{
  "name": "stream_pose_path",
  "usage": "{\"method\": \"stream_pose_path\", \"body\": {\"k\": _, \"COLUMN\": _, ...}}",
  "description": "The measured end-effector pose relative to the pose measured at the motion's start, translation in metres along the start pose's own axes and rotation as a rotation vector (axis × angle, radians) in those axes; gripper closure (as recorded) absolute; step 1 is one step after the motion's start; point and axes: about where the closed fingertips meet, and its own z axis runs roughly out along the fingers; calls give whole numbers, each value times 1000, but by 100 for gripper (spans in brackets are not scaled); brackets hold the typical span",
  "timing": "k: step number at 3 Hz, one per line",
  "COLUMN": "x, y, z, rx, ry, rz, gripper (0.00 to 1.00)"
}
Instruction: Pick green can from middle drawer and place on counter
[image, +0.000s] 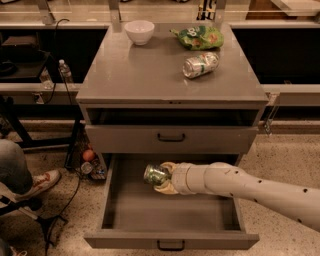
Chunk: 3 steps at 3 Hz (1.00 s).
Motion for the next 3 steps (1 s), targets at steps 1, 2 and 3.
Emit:
{"method": "stream_pose_path", "body": {"k": 1, "x": -47, "y": -21, "z": -55, "rx": 108, "ry": 63, "rz": -132, "gripper": 100}}
{"method": "stream_pose_path", "body": {"k": 2, "x": -83, "y": -47, "z": -91, "rx": 162, "ry": 106, "rz": -217, "gripper": 100}}
{"method": "stream_pose_path", "body": {"k": 3, "x": -83, "y": -47, "z": -91, "rx": 162, "ry": 106, "rz": -218, "gripper": 100}}
